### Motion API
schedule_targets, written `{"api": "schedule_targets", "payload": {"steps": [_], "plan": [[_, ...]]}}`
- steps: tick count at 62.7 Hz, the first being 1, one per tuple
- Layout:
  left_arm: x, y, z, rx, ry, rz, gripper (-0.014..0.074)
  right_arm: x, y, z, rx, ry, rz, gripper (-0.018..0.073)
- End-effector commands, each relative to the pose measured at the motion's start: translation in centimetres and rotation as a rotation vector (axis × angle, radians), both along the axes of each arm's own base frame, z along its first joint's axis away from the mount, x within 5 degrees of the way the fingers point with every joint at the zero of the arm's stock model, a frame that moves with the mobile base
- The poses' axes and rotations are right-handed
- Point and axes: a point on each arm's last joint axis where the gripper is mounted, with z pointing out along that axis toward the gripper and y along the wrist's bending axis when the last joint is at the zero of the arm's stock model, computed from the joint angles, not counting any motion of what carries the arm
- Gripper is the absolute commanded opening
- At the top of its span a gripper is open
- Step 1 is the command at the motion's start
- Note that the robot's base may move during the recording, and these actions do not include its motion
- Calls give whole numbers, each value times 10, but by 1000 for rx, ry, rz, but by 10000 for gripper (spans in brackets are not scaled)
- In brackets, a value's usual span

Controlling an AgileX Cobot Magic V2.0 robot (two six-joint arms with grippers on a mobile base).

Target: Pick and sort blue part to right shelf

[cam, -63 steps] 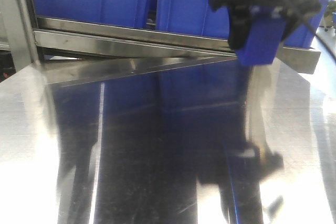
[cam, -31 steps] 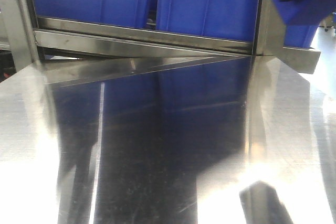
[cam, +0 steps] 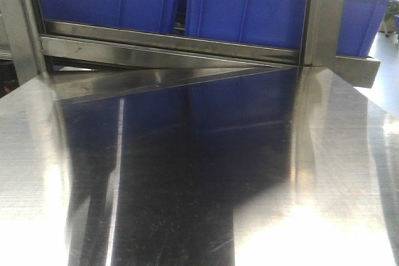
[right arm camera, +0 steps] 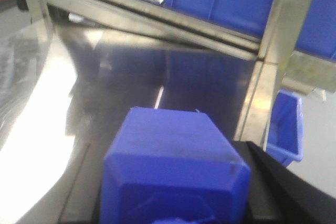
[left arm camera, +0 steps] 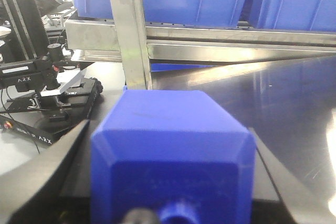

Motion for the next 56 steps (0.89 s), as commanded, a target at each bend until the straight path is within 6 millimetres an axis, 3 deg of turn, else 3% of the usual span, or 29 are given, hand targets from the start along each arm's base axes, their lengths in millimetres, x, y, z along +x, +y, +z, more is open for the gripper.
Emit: {"api": "schedule_targets", "payload": {"steps": [1, 14, 56], "plan": [[0, -1, 17, -14, -109, -8, 356, -12, -7, 19, -5, -159, 13, 342], [0, -1, 17, -14, -109, -8, 356, -29, -20, 26, -11, -288, -6, 342], [0, -1, 17, -14, -109, -8, 356, -29, -20, 27, -9, -297, -4, 342]]}}
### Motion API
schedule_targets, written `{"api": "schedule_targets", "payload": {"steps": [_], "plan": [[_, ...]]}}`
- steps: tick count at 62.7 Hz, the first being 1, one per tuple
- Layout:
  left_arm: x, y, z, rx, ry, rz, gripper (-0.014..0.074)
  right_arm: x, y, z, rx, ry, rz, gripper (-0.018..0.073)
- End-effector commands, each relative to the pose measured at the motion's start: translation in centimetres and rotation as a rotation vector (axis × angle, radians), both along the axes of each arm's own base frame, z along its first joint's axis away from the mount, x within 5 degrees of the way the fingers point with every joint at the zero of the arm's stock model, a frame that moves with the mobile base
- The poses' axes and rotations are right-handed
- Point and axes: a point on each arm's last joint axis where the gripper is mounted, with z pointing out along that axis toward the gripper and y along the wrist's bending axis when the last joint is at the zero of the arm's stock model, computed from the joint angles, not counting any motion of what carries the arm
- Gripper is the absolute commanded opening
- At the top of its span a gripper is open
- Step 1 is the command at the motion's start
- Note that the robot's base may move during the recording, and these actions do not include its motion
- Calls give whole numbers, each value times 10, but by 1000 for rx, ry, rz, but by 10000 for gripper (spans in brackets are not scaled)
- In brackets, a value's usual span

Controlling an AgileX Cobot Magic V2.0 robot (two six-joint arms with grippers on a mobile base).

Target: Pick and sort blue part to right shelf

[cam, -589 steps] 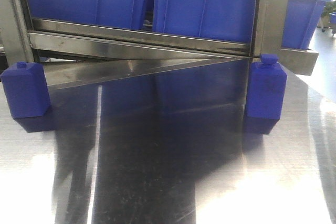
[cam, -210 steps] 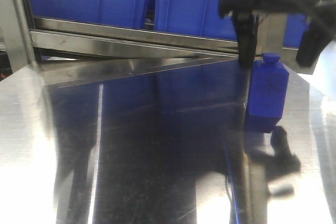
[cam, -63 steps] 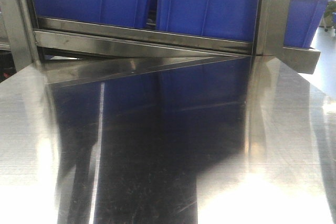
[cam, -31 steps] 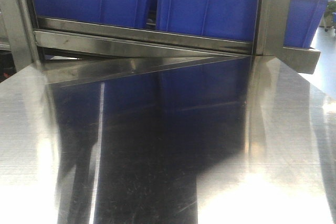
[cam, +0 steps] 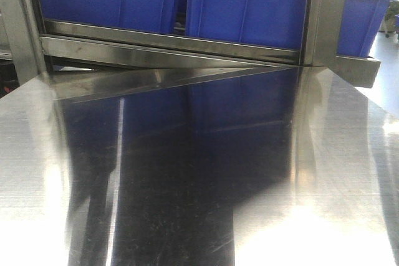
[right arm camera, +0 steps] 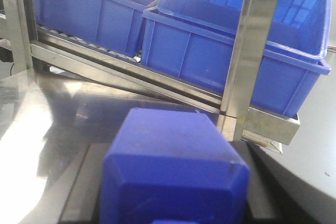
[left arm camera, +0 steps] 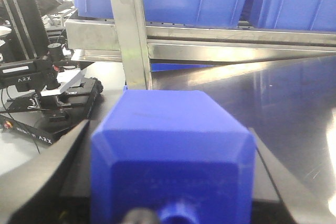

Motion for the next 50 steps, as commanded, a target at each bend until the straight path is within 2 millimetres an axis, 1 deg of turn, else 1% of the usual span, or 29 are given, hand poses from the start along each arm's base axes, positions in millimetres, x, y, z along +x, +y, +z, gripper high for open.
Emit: {"api": "schedule_targets", "payload": {"steps": [1, 50], "plan": [[0, -1, 17, -14, -109, -8, 356, -2, 2, 15, -8, -104, 31, 342], [0, -1, 17, -14, -109, -8, 356, -2, 2, 15, -9, -103, 31, 342]]}}
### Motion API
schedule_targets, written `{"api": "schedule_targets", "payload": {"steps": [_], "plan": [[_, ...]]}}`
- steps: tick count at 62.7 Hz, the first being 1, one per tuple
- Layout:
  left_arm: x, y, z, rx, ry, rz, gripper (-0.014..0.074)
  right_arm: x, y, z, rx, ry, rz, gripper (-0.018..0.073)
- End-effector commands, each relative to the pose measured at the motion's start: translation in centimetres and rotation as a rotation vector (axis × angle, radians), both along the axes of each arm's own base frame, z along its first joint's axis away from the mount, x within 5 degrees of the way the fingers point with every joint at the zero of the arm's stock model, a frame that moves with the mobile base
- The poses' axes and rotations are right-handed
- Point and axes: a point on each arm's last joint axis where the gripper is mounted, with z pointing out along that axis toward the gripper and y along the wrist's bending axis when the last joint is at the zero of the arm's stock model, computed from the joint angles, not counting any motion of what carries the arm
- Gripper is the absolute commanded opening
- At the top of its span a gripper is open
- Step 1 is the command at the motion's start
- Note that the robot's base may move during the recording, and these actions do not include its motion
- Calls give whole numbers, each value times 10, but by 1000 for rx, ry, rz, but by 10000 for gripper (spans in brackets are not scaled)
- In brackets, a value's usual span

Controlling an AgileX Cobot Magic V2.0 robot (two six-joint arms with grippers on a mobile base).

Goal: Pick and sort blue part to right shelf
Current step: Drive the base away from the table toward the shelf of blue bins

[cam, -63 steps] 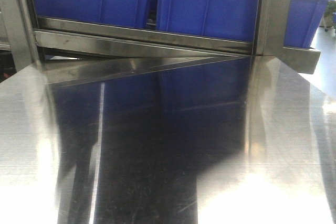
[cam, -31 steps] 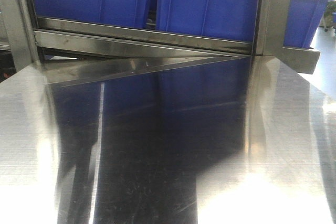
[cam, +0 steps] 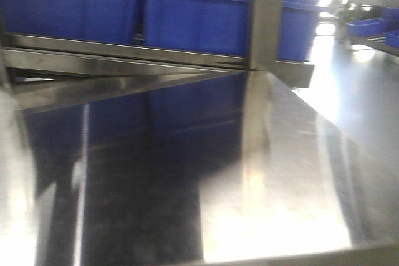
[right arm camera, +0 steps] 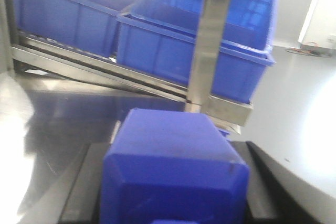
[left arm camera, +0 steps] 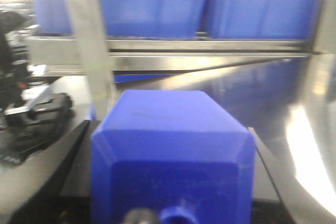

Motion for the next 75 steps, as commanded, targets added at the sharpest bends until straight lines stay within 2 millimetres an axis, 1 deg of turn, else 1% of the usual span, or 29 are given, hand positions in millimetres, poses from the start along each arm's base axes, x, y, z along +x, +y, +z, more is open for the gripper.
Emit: {"api": "schedule_targets", "payload": {"steps": [1, 75], "plan": [[0, -1, 17, -14, -107, -8, 356, -2, 2, 16, -8, -102, 30, 342], [2, -1, 17, -13, -99, -9, 356, -2, 2, 16, -8, -102, 30, 342]]}}
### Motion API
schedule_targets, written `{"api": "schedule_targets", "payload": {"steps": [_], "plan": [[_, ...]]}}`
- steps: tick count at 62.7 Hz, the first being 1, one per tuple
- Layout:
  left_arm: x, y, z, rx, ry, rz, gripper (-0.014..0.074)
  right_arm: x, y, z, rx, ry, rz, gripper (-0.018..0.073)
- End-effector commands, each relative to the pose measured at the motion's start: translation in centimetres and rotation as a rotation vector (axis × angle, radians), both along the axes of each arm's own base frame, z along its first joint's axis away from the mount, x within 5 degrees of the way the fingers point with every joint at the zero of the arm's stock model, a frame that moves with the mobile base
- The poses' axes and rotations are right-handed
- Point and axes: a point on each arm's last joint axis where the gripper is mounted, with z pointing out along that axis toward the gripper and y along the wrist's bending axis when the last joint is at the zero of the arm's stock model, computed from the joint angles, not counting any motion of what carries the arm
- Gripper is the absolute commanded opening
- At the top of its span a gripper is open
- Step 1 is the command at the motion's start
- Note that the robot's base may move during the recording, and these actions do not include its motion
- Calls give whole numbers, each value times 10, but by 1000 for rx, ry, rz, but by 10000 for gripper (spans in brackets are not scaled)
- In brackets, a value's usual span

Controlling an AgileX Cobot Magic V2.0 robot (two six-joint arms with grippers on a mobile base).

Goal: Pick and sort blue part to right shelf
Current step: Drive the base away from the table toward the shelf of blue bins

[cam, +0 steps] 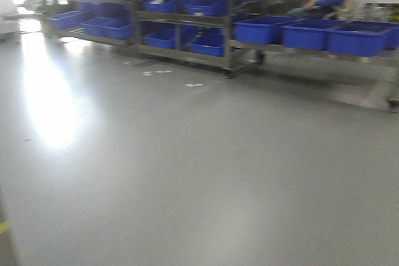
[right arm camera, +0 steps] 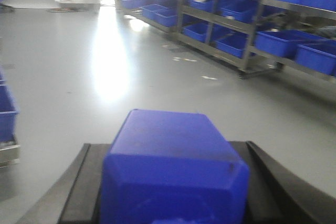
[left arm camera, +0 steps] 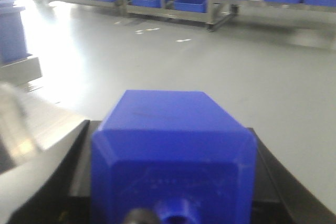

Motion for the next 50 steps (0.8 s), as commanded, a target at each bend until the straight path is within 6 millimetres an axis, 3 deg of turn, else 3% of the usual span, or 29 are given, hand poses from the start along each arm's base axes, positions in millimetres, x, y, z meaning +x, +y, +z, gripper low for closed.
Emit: {"api": "schedule_targets", "payload": {"steps": [1, 50], "plan": [[1, -1, 17, -15, -105, -10, 356, -2, 2, 16, -5, -104, 31, 342], [1, -1, 17, -16, -105, -13, 356, -2, 2, 17, -4, -108, 33, 342]]}}
